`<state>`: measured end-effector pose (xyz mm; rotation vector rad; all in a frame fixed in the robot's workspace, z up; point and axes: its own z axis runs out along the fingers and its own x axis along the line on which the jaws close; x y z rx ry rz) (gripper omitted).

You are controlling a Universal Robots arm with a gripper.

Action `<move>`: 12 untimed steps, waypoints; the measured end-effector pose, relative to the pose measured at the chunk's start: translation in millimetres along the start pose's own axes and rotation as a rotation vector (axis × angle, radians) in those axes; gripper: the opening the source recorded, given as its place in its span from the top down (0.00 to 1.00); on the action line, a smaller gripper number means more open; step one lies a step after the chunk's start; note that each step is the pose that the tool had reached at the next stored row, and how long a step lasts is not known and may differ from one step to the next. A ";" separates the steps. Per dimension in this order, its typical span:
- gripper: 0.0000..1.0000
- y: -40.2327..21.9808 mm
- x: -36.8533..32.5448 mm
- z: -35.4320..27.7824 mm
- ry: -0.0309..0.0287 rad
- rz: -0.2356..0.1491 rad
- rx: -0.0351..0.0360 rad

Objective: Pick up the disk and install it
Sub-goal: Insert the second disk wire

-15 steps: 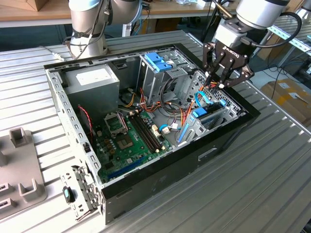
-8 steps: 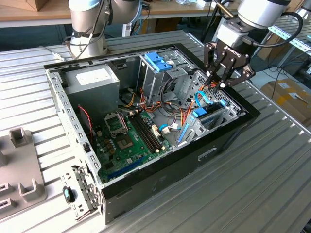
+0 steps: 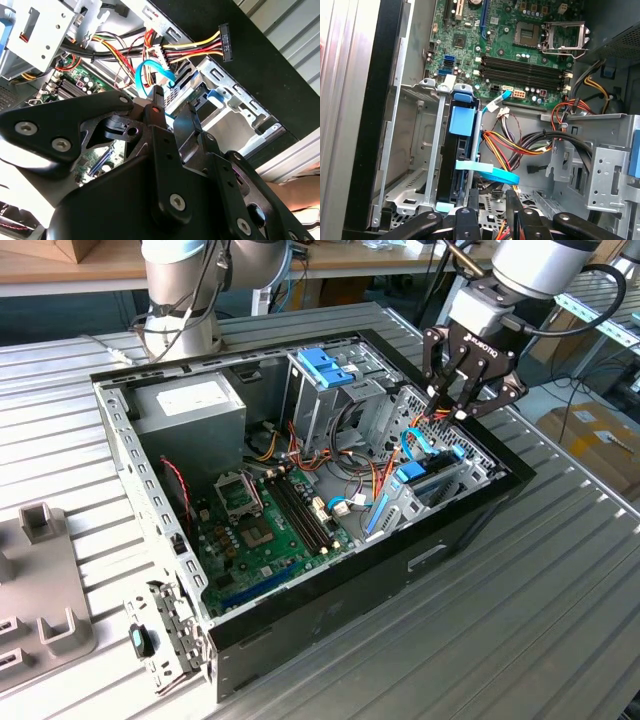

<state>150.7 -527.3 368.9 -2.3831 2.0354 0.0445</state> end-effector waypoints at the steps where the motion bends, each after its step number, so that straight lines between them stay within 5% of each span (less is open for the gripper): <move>1: 0.64 0.0 0.0 0.0 0.0000 0.000 0.0000; 12: 0.64 -1.1 -0.1 -0.4 0.0001 -0.004 -0.0001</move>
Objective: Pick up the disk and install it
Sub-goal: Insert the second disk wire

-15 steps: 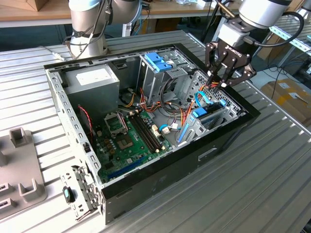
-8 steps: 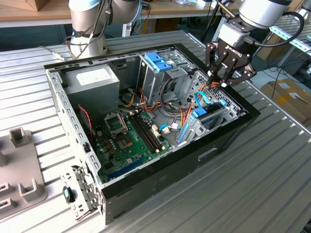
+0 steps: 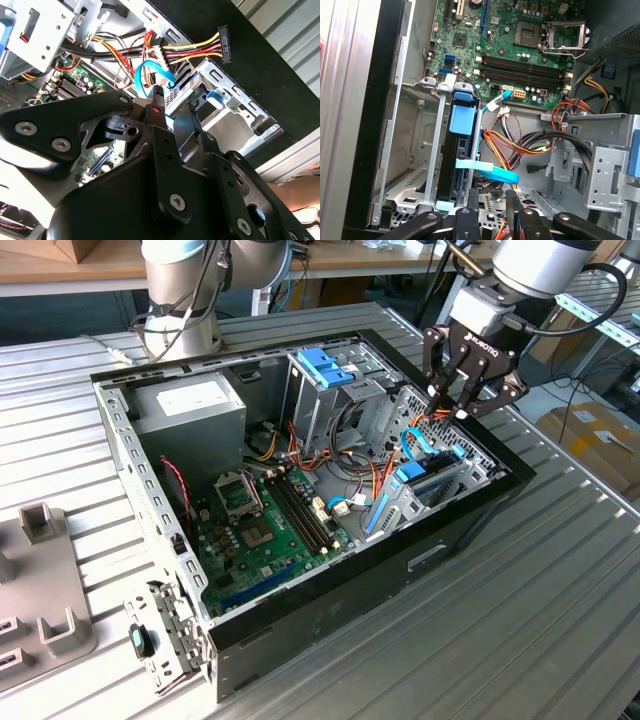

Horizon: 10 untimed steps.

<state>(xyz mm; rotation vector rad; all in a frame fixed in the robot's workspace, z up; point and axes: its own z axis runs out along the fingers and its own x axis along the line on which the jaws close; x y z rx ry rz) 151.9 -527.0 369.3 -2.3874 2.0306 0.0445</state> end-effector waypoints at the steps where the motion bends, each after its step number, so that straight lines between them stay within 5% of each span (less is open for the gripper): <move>1: 0.64 -0.4 0.0 0.0 0.0001 0.000 0.0000; 10: 0.64 -3.4 -0.3 0.0 -0.0001 0.000 0.0000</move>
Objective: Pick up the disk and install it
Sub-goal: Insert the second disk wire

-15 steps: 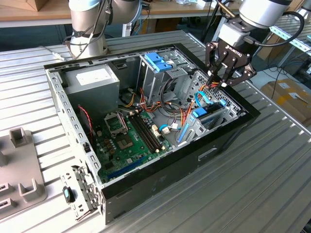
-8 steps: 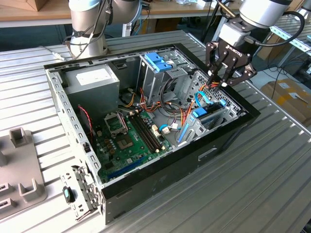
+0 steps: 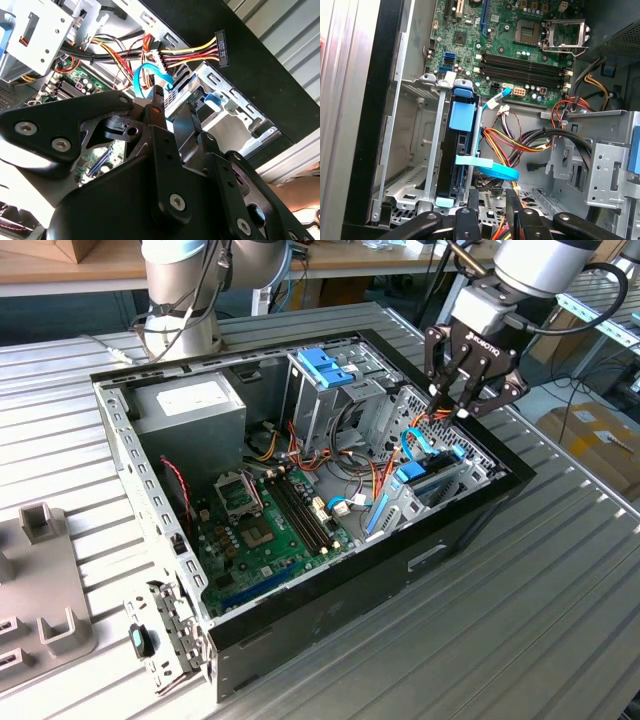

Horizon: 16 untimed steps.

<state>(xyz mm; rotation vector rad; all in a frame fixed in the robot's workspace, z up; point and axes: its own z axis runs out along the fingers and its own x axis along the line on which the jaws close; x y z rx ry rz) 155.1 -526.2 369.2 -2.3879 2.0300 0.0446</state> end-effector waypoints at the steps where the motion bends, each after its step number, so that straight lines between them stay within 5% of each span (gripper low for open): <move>1: 0.64 -0.1 -0.1 0.0 0.0000 0.000 0.0000; 16: 0.64 -3.2 -0.3 -0.1 0.0001 -0.004 -0.0001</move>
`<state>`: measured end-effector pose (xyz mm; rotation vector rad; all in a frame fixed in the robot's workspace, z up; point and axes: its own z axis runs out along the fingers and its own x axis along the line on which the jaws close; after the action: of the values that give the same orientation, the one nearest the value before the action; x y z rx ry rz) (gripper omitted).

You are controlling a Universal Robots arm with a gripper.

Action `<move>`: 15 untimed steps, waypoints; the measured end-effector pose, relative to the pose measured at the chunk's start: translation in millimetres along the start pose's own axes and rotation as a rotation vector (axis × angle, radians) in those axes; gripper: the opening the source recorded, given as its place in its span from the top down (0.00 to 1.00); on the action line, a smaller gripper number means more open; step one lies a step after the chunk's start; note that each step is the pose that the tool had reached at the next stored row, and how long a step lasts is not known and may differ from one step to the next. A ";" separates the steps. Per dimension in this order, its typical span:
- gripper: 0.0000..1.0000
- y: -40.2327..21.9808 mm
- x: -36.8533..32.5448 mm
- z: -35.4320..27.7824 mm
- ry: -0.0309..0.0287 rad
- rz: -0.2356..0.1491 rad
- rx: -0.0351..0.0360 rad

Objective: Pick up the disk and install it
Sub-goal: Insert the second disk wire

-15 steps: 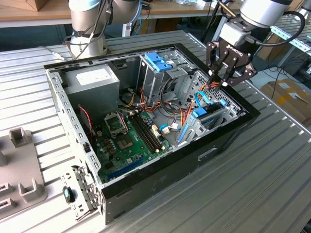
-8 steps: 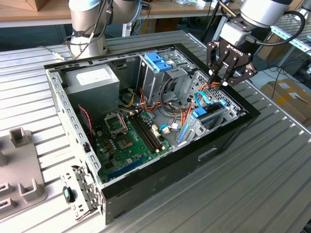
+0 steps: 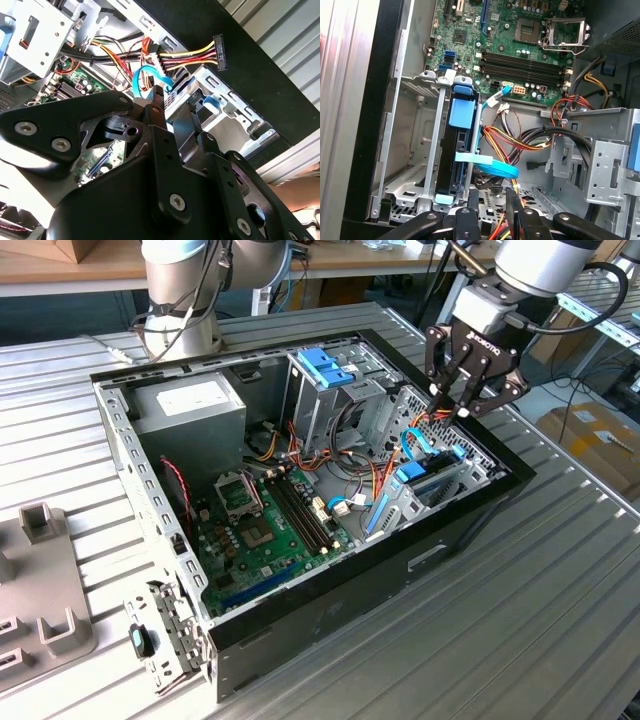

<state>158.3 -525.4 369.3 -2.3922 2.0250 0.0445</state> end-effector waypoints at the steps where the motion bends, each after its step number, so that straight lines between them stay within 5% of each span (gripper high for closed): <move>1: 0.64 -0.6 0.0 0.0 0.0001 -0.003 0.0000; 7: 0.64 -7.0 1.0 -0.1 0.0005 -0.042 -0.0011; 11: 0.64 -17.1 2.3 -0.3 0.0011 -0.085 -0.0022; 15: 0.64 -17.4 2.3 -0.3 0.0012 -0.088 -0.0023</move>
<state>175.8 -524.9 369.3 -2.4804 1.9181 0.0450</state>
